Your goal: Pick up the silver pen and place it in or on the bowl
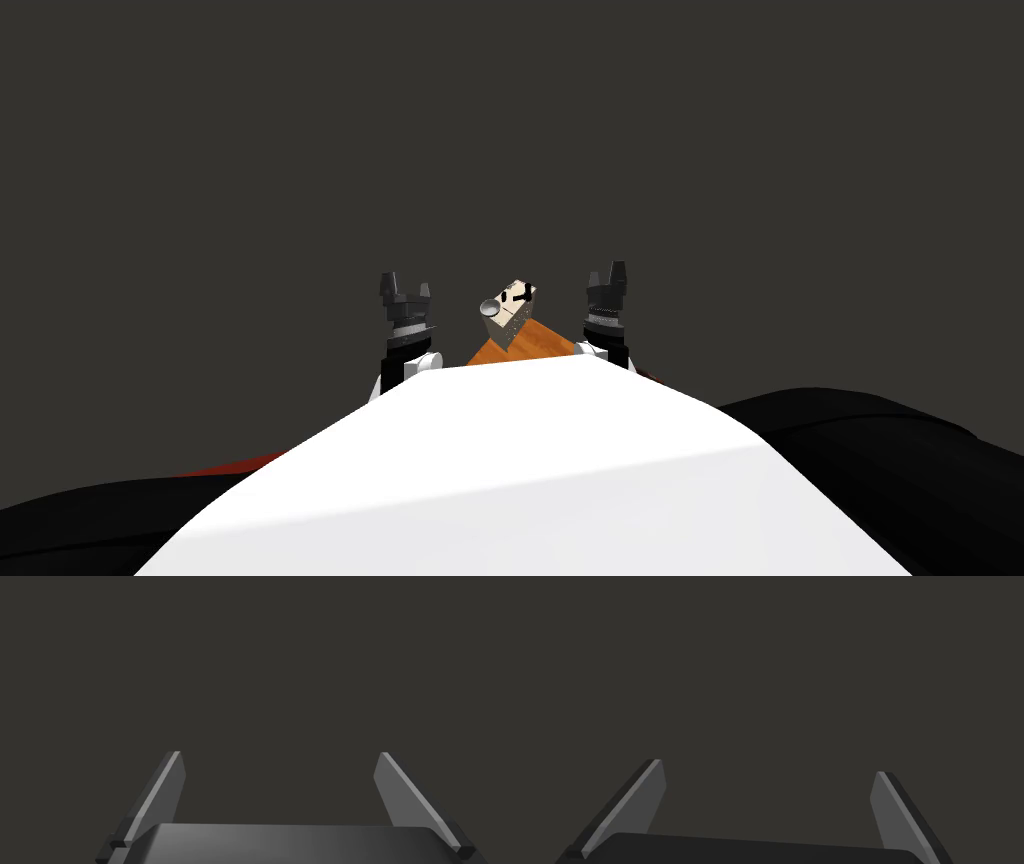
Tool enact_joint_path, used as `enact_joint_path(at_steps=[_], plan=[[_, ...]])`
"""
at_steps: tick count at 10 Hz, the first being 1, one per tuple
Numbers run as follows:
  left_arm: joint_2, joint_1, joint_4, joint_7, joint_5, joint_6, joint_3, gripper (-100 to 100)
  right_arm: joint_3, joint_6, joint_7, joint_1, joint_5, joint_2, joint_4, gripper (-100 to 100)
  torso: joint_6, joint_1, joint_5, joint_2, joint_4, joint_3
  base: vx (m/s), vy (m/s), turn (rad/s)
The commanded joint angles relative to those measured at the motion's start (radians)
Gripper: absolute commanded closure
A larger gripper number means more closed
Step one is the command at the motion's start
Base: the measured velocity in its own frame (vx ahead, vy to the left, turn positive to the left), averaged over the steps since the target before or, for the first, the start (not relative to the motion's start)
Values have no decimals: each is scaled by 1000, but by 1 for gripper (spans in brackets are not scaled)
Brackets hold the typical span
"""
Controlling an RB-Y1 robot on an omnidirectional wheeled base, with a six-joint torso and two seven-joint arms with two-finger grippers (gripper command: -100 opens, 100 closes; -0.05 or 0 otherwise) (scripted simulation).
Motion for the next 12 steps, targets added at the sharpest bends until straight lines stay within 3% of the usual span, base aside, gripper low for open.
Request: enact_joint_path(at_steps=[1,6,12], plan=[[39,-13,32,-3,-7,32,-9,-100,0,0,0,0,0,0,0,0,0,0,0,0,0,0,21,-41,-68],[81,-52,124,-11,-26,124,-43,-100,0,0,0,0,0,0,0,0,0,-6,-1,-3,-1,-2,36,-77,-49],[100,-117,276,-20,-56,274,-100,-100,0,0,0,0,0,0,0,0,0,-7,-2,-3,-1,-2,54,-100,-71]])
